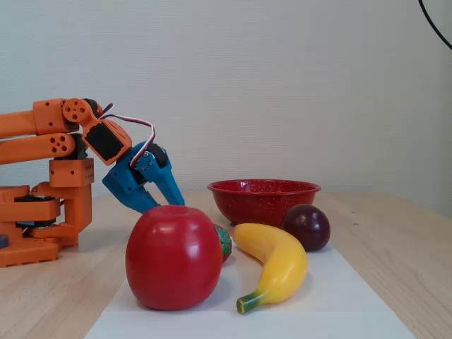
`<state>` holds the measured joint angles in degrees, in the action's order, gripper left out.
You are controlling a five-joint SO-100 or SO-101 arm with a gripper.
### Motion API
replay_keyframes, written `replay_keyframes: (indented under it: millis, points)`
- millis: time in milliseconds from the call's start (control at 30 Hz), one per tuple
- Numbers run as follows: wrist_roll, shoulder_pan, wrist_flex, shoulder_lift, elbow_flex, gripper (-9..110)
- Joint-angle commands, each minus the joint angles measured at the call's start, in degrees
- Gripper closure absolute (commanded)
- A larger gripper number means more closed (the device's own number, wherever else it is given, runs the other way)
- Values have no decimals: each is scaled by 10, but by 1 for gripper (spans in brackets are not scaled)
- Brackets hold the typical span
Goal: Grasp the banana and put it in the red bowl
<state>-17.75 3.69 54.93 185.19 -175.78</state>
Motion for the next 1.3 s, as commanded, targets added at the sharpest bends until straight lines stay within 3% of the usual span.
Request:
replay_keyframes:
  millis: [0, 467, 1267]
  points:
    - [9, -37, 18, -53, 61, 101]
    - [7, -26, 203, -257, 400, 101]
    - [162, -112, 375, -694, 924, 101]
